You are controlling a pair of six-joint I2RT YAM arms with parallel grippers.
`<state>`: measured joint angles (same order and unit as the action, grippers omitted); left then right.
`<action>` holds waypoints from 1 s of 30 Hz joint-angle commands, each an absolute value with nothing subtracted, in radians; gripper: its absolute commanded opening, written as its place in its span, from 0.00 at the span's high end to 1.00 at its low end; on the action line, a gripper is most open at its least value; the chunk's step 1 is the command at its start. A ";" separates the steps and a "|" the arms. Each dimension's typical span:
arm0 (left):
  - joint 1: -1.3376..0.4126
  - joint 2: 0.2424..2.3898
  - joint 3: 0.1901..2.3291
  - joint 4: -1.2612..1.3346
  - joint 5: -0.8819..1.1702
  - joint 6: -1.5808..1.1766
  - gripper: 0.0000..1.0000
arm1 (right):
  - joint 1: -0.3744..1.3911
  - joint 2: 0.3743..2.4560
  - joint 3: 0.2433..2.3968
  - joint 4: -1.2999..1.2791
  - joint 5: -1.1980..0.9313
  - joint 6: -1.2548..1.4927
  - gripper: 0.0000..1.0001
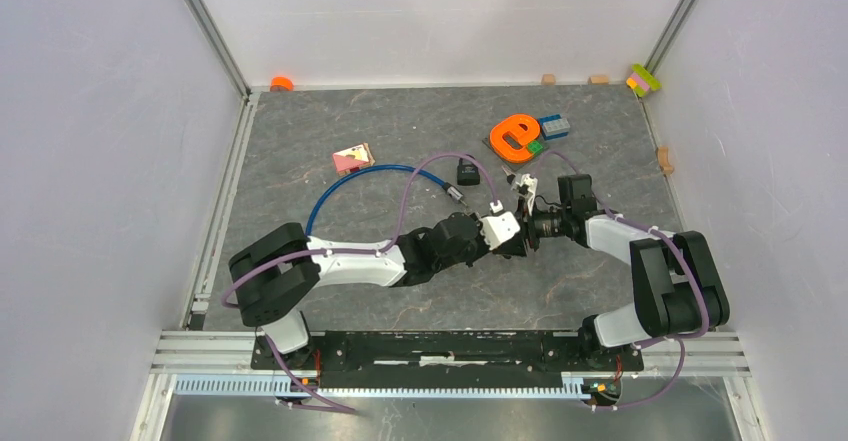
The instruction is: Unlock with the key
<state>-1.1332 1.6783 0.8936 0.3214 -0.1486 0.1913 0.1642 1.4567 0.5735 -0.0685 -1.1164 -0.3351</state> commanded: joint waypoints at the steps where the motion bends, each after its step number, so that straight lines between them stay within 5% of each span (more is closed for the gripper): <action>1: -1.155 1.746 0.878 0.387 -0.192 0.263 0.80 | 0.228 1.404 0.589 0.035 -1.504 -0.253 1.00; 30: -1.146 1.804 0.842 0.529 -0.398 0.420 0.80 | 0.274 1.379 0.520 0.239 -1.543 -0.091 1.00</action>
